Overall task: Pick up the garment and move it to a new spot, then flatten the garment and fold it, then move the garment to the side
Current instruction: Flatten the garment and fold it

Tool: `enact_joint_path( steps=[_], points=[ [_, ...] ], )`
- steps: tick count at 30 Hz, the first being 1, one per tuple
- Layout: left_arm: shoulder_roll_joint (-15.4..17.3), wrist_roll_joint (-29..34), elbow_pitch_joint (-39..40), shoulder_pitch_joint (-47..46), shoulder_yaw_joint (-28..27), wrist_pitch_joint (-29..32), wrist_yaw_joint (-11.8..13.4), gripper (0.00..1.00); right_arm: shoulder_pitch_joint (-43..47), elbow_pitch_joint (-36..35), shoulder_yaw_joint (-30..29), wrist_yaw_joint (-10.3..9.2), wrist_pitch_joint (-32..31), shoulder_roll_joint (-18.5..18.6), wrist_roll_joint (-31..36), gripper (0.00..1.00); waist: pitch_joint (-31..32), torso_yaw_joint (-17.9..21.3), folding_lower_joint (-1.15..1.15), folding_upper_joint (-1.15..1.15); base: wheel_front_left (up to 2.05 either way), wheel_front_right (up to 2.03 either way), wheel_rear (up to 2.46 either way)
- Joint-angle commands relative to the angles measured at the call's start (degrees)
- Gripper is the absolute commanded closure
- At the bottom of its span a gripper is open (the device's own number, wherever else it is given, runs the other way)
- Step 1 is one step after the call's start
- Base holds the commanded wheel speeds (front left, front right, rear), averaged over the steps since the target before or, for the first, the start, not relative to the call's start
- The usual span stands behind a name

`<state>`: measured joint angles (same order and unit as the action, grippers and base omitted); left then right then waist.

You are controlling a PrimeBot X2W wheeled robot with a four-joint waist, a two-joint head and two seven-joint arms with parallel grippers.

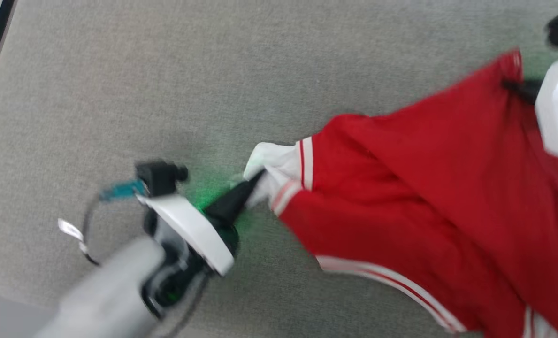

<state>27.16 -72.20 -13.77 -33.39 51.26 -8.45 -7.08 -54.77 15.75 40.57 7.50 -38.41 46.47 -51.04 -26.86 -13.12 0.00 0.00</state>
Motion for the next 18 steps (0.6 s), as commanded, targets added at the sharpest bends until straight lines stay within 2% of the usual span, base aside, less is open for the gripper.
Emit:
enact_joint_path(
  steps=[1, 6, 11, 14, 17, 18],
  points=[
    [0.4, -0.5, -0.4, -2.0, -0.7, 0.3, -0.3, 1.00, -1.6, 1.0, -0.7, -0.02, 1.4, -0.1, 0.2, 1.00, 0.9, 1.0, 0.00, 0.00, 0.00, 0.00, 0.00],
    [0.9, -3.0, -2.6, -9.8, -4.4, 1.6, -0.4, 1.00, -6.3, 6.5, -4.6, -0.01, 7.4, -1.5, -0.4, 1.00, 1.3, 3.0, 0.00, 0.00, 0.00, 0.00, 0.00],
    [-1.1, -7.0, -8.7, -22.0, -9.8, 3.9, -0.5, 1.00, -12.7, 12.2, -10.9, -0.01, 12.4, -2.9, -2.1, 1.00, -0.8, 5.3, 0.00, 0.00, 0.00, 0.00, 0.00],
    [-3.1, -9.9, -15.9, -33.9, -15.1, 4.1, -0.5, 1.00, -19.7, 17.3, -13.9, -0.01, 15.3, -6.2, -1.1, 1.00, -2.9, 8.2, 0.00, 0.00, 0.00, 0.00, 0.00],
    [-3.1, -10.9, -21.1, -43.2, -18.9, 3.4, -0.5, 1.00, -25.4, 20.5, -14.8, -0.02, 17.7, -8.9, 0.7, 1.00, -4.8, 10.2, 0.00, 0.00, 0.00, 0.00, 0.00],
    [-3.1, -10.9, -21.1, -43.2, -18.9, 3.4, -0.5, 1.00, -25.4, 20.5, -14.8, -0.02, 17.7, -8.9, 0.7, 1.00, -4.8, 10.2, 0.00, 0.00, 0.00, 0.00, 0.00]
  ],
)
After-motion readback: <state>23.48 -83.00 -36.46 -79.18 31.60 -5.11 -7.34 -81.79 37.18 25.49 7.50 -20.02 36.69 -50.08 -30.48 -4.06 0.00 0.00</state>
